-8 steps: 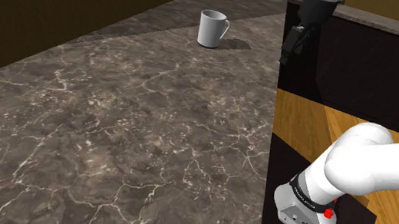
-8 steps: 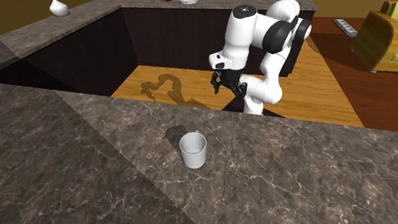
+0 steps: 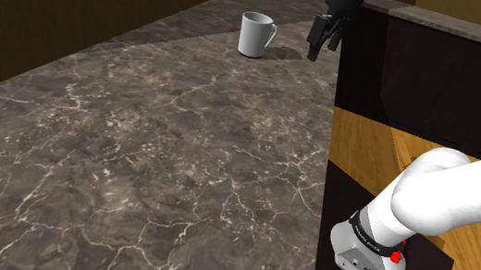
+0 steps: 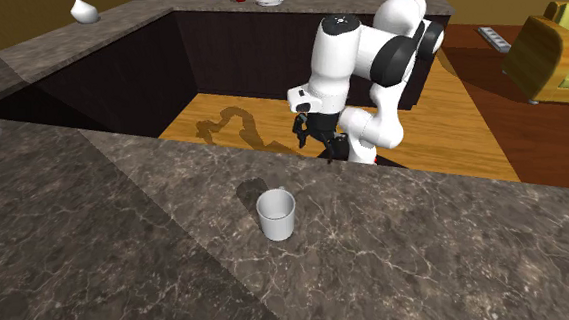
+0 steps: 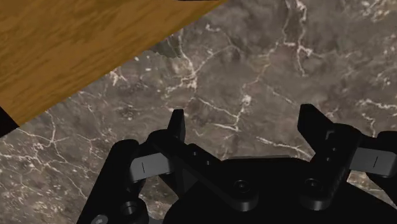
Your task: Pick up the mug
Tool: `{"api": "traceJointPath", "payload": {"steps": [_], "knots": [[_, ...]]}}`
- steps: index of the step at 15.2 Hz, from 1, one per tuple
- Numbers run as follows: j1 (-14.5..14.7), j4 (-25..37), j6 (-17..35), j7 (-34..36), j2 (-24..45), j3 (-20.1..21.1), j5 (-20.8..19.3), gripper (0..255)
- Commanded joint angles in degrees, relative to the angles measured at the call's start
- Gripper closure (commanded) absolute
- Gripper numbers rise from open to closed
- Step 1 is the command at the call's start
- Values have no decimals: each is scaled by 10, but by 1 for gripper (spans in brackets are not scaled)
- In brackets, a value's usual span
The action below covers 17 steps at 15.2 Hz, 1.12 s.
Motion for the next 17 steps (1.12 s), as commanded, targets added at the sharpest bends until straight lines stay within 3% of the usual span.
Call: {"api": "traceJointPath", "payload": {"steps": [1, 9, 15, 17], "knots": [[1, 41, 3, 19, 46, 12, 6, 0], [2, 230, -8, 80, 231, 43, 6, 0], [12, 423, -52, 123, 385, 59, -8, 0], [12, 422, -46, 125, 390, 59, -9, 0]]}}
